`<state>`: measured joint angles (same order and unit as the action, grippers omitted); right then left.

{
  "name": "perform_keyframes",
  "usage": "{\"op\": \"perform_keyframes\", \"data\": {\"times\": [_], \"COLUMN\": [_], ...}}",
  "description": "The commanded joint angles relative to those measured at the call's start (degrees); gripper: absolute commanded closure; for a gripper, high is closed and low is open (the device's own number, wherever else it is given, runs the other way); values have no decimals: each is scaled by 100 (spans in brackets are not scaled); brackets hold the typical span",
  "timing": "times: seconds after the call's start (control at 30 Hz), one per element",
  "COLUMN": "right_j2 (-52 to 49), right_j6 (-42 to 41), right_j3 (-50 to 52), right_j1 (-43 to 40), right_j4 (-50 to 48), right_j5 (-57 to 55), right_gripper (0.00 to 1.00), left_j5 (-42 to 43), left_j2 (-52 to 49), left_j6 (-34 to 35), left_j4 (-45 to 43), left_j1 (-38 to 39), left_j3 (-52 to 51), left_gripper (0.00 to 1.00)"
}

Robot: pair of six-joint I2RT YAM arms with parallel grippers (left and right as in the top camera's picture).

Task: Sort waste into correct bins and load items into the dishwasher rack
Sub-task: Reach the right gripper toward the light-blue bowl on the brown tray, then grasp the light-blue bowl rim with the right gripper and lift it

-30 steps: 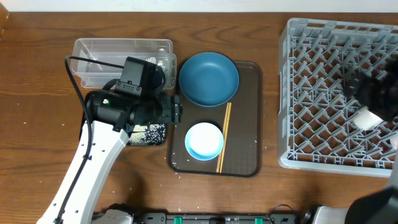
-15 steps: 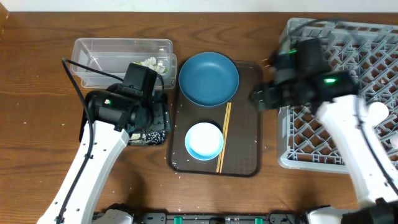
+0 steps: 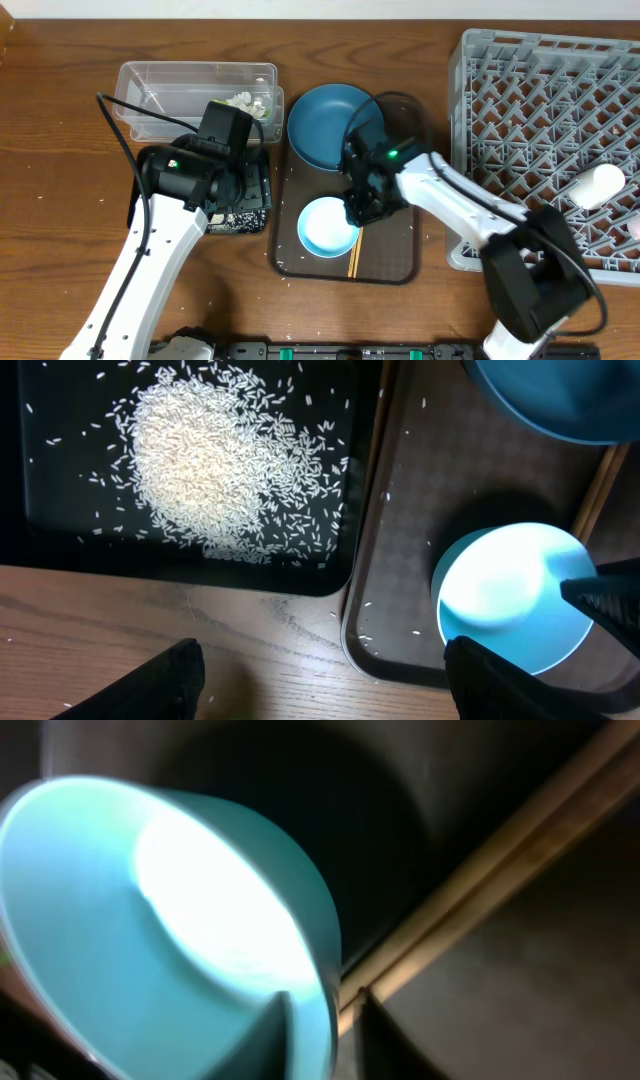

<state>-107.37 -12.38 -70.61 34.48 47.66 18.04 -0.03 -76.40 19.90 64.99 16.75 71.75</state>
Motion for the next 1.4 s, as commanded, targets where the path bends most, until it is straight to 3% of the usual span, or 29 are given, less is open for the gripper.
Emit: {"op": "perform_keyframes", "data": {"times": [0.0, 0.2, 0.37, 0.57, 0.67, 0.83, 1.07, 1.37], "right_j2": [-74, 452, 1458, 2450, 2614, 2522, 2090, 951], "right_j6": [-249, -299, -170, -120, 367, 1464, 1816, 3195], "right_j3": [22, -411, -815, -824, -824, -824, -824, -824], "right_j1": [22, -354, -994, -1912, -2413, -3344, -4500, -5571], "right_j4": [-37, 319, 518, -125, -686, -1845, -3257, -4981], "right_j5": [-90, -699, -1930, -4299, -4988, -5396, -6428, -7775], "right_gripper": [99, 99, 99, 99, 99, 99, 99, 99], "left_j5": [-90, -90, -87, -90, -87, -90, -87, -83], "left_j2": [-44, -44, -44, -44, -44, -44, -44, -44], "left_j6": [79, 81, 81, 81, 81, 81, 81, 83], "left_j4": [31, 31, 31, 28, 28, 15, 11, 13], "left_j1": [-9, -9, -9, -9, -9, -9, -9, -9], "left_j3": [-39, -39, -39, -39, -39, -39, -39, -39], "left_gripper": [20, 20, 20, 21, 20, 20, 20, 20]}}
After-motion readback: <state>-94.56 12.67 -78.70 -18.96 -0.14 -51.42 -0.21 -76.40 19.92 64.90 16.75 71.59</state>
